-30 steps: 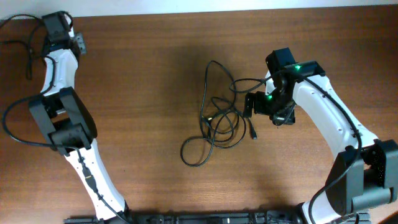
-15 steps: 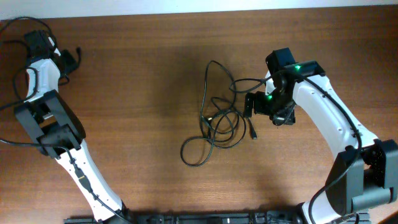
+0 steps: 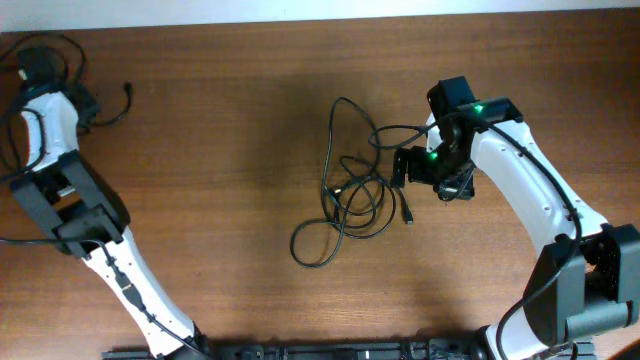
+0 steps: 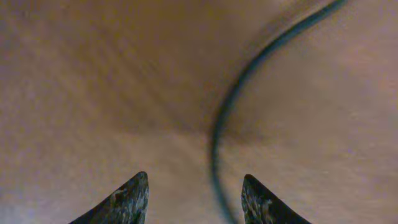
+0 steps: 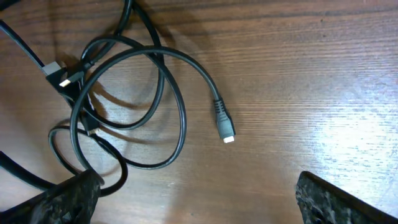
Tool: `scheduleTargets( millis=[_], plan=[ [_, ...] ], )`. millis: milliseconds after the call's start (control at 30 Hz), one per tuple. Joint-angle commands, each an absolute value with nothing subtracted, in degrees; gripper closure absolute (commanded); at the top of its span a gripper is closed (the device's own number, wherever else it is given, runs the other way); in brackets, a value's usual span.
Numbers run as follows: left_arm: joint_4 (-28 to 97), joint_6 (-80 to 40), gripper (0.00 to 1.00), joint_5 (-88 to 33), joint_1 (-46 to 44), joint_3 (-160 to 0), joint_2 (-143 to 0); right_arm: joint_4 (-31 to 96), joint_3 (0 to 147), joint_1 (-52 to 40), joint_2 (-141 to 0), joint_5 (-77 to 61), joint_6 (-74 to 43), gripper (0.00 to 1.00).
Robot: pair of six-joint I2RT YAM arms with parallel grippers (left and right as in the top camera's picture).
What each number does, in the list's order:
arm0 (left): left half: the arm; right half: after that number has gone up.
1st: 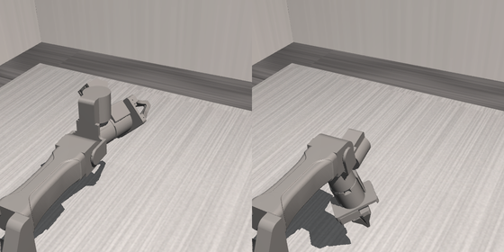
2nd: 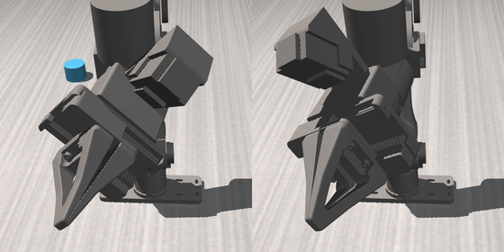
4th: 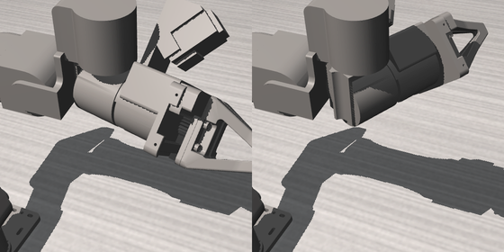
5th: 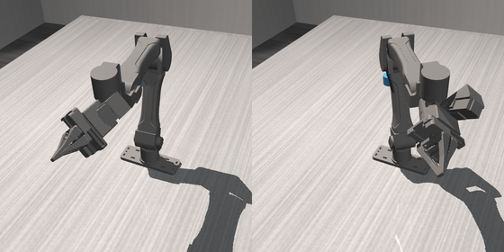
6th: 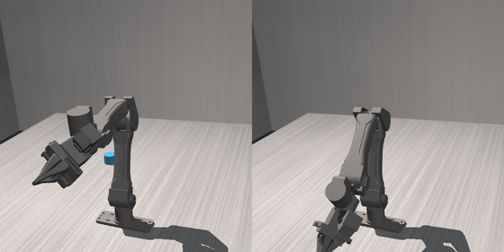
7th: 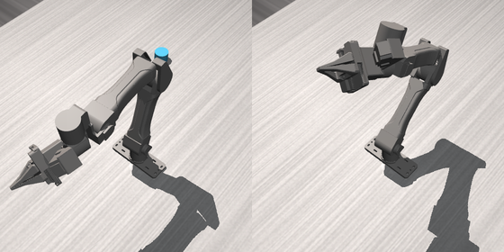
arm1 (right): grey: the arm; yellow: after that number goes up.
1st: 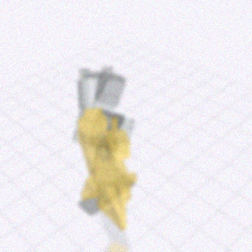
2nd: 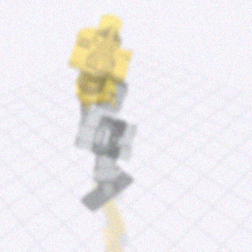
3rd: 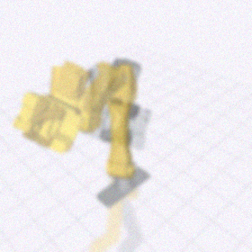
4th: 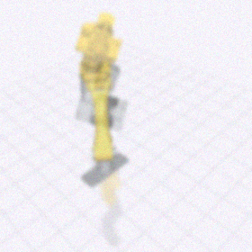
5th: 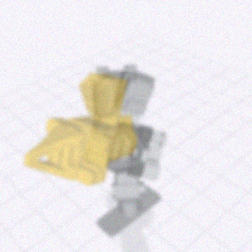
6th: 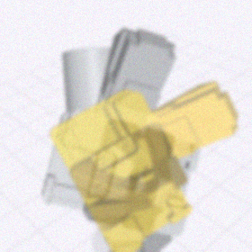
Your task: Untangle cables
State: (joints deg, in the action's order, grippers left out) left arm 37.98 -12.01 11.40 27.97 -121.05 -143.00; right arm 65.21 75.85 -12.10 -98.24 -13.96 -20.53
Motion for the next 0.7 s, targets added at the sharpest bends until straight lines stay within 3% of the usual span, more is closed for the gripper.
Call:
scheduleTargets(
  millis=[0, 233, 433, 467, 533, 667],
  plan=[
    [38.54, -11.75, 0.52, 7.22, 28.93, -118.24, -142.65, 64.2, 76.29, -12.4, -97.49, -13.45, -19.92, 0.02],
    [37.34, -11.75, 0.53, 1.56, 28.51, -118.17, -142.71, 64.31, 76.29, -12.4, -97.49, -13.45, -19.92, 0.02],
    [33.63, -11.73, 0.56, -14.35, 27.9, -118.17, -142.74, 64.27, 76.29, -12.4, -97.49, -13.45, -19.92, 0.02],
    [33.5, -11.73, 0.58, -14.15, 27.75, -118.17, -142.74, 64.27, 76.29, -12.4, -97.49, -13.45, -19.92, 0.02],
    [34.02, -11.84, 0.7, -8.45, 27.75, -118.17, -142.74, 64.27, 76.29, -12.4, -97.49, -13.45, -19.92, 0.02],
    [37.67, -12.6, 0.63, 2.81, 27.75, -118.17, -142.74, 64.07, 76.29, -12.4, -97.49, -13.45, -19.92, 0.02]
  ],
)
